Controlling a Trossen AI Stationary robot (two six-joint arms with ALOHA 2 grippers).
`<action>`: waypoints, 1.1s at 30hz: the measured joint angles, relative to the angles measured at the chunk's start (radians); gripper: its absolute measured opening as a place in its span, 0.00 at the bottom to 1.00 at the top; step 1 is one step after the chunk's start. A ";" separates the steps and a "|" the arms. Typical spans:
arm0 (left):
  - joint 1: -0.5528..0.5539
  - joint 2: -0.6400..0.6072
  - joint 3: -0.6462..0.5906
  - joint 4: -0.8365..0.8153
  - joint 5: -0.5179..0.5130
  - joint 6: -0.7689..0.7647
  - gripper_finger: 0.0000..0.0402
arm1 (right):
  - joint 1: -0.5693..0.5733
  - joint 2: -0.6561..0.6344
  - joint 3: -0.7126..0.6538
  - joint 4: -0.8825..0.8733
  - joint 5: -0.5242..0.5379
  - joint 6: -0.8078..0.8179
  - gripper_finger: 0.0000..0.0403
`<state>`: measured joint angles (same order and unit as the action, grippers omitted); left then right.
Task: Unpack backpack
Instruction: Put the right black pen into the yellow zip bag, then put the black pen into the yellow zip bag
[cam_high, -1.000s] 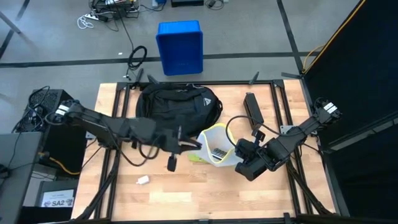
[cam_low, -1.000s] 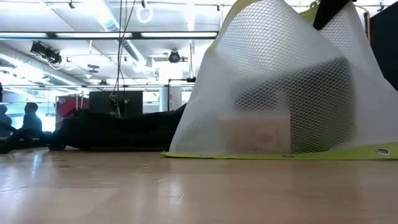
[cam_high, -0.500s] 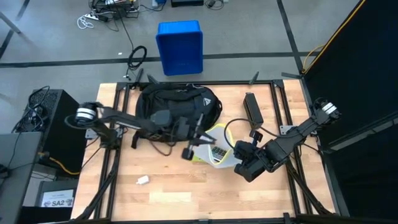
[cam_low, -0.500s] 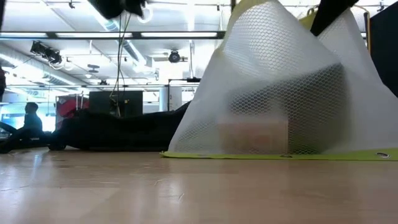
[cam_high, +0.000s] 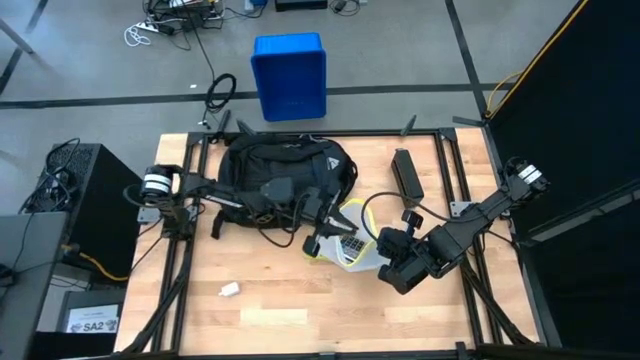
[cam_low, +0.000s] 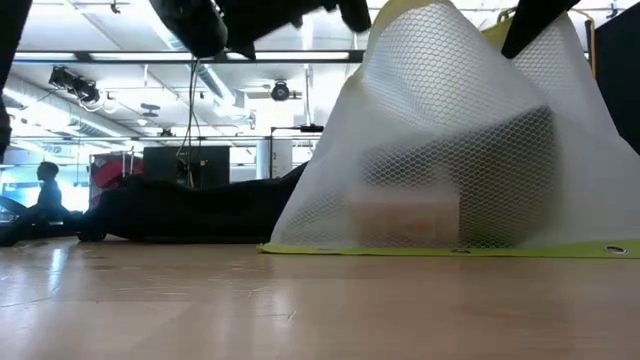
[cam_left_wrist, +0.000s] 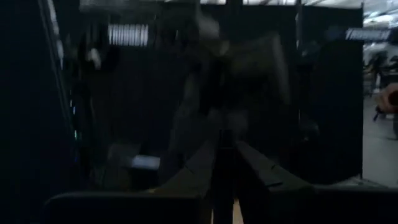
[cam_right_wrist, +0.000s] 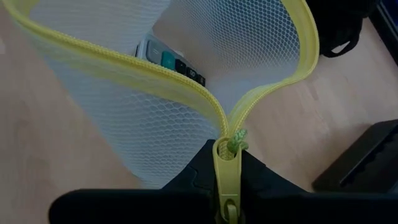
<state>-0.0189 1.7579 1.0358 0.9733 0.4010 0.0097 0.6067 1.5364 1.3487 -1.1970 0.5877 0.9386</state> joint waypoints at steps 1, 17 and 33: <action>0.000 0.003 -0.001 -0.011 0.007 -0.002 0.12 | 0.000 0.000 0.000 0.000 0.000 0.000 0.00; 0.003 -0.297 0.000 -0.559 0.015 0.105 0.39 | 0.001 0.000 0.000 0.007 -0.005 0.000 0.00; -0.108 -0.420 -0.076 -1.565 -0.519 -0.047 0.39 | -0.001 0.000 -0.001 0.042 -0.012 -0.016 0.00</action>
<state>-0.1267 1.3380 0.9598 -0.5922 -0.1180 -0.0373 0.6060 1.5360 1.3479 -1.1552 0.5755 0.9222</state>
